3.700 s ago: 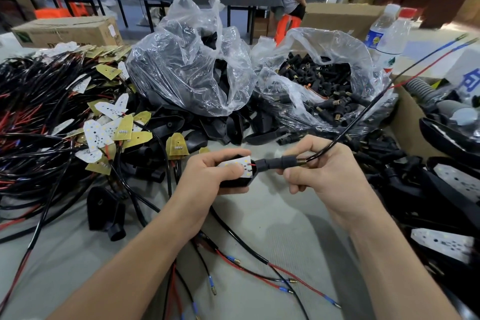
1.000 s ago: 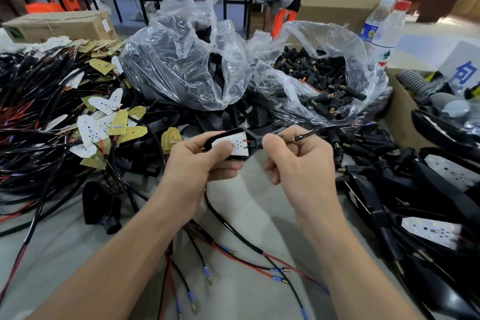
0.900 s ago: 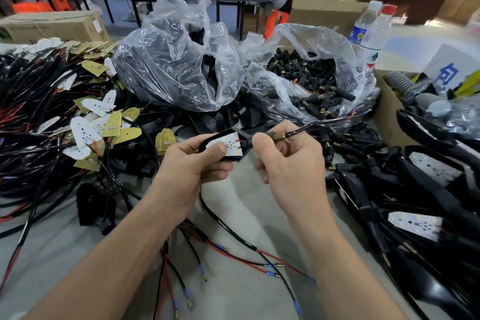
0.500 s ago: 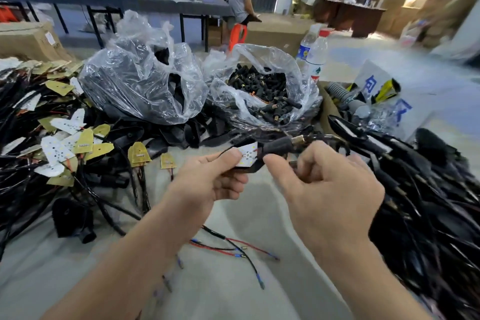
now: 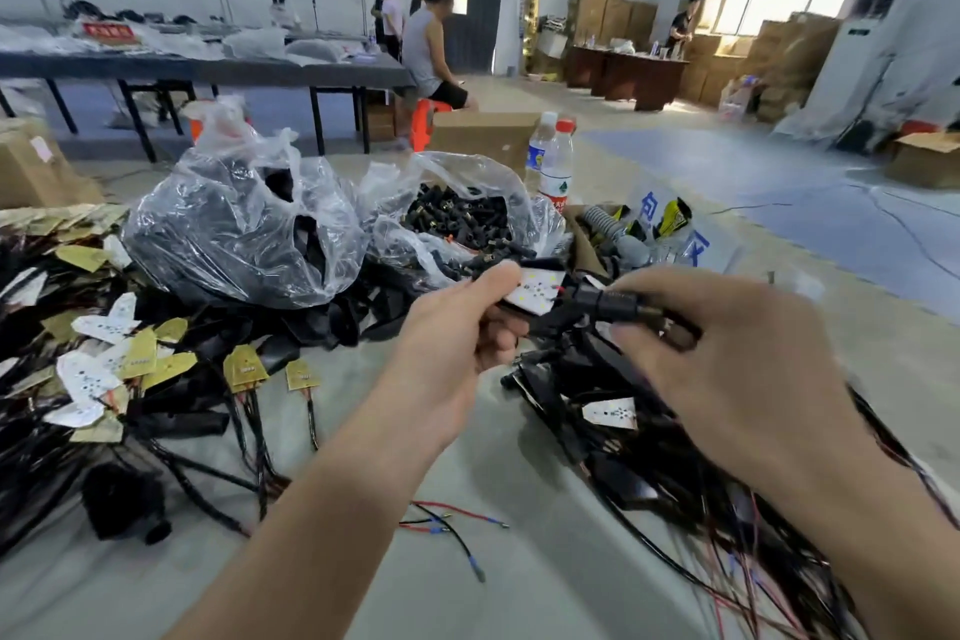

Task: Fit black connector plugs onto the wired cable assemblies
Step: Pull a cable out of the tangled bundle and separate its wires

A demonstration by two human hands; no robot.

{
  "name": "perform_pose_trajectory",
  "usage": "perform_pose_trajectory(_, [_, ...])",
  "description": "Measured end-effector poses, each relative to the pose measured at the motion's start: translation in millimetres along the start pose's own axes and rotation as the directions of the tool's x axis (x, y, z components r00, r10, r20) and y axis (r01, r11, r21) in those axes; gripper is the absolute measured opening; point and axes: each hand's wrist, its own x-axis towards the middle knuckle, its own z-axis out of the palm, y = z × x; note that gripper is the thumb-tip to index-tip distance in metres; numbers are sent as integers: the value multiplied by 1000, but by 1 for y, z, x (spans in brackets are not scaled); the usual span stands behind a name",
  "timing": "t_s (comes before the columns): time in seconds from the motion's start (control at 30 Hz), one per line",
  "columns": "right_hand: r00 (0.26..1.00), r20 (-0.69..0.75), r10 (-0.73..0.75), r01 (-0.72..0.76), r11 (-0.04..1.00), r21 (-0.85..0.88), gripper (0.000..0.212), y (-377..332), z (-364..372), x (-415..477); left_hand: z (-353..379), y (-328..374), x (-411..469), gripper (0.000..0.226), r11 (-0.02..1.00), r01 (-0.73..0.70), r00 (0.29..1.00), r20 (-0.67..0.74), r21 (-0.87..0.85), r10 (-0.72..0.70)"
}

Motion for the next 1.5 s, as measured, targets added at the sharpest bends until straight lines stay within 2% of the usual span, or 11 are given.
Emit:
perform_pose_trajectory(0.2, [980, -177, 95, -89, 995, 42, 23, 31, -39, 21, 29, 9, 31, 22, 991, -30, 997, -68, -130, 21])
perform_pose_trajectory(0.43, [940, -29, 339, -334, 903, -272, 14, 104, -22, 11, 37, -24, 67, 30, 988, 153, 988, 27, 0, -153])
perform_pose_trajectory(0.57, [858, 101, 505, -431, 812, -394, 32, 127, 11, -7, 20, -40, 71, 33, 981, 141, 985, 82, 130, -152])
perform_pose_trajectory(0.73, [985, -50, 164, -171, 963, -207, 43, 100, 58, -20, -3, -49, 60, 21, 934, -6, 998, 66, 358, -19])
perform_pose_trajectory(0.87, [999, 31, 41, -39, 996, -76, 37, 61, 106, -19, -32, -52, 48, 19, 690, -135, 989, 52, 711, 140])
perform_pose_trajectory(1.0, [962, 263, 69, -88, 994, 61, 37, 38, 160, -17, -87, -36, 39, 50, 277, -66, 964, -10, 959, 264])
perform_pose_trajectory(1.13, [904, 417, 93, -142, 986, 89, 40, 13, 213, -14, -147, -26, 31, 89, 227, 1, 986, -39, 974, 164])
perform_pose_trajectory(1.23, [885, 461, 69, -158, 975, 156, 36, -5, 243, -9, -187, -27, 24, 71, 94, 27, 937, -58, 995, 343])
perform_pose_trajectory(1.33, [856, 516, 22, -146, 969, 199, 36, -22, 269, -3, -224, -26, 16, 55, -60, 202, 857, -146, 978, 495])
perform_pose_trajectory(1.4, [845, 535, -4, -139, 964, 226, 38, -36, 281, 1, -239, -24, 14, 57, -172, 318, 834, -189, 932, 518])
perform_pose_trajectory(1.5, [817, 570, -83, -53, 975, 218, 32, -59, 296, 2, -247, -24, 19, 57, -339, 321, 855, -117, 884, 505])
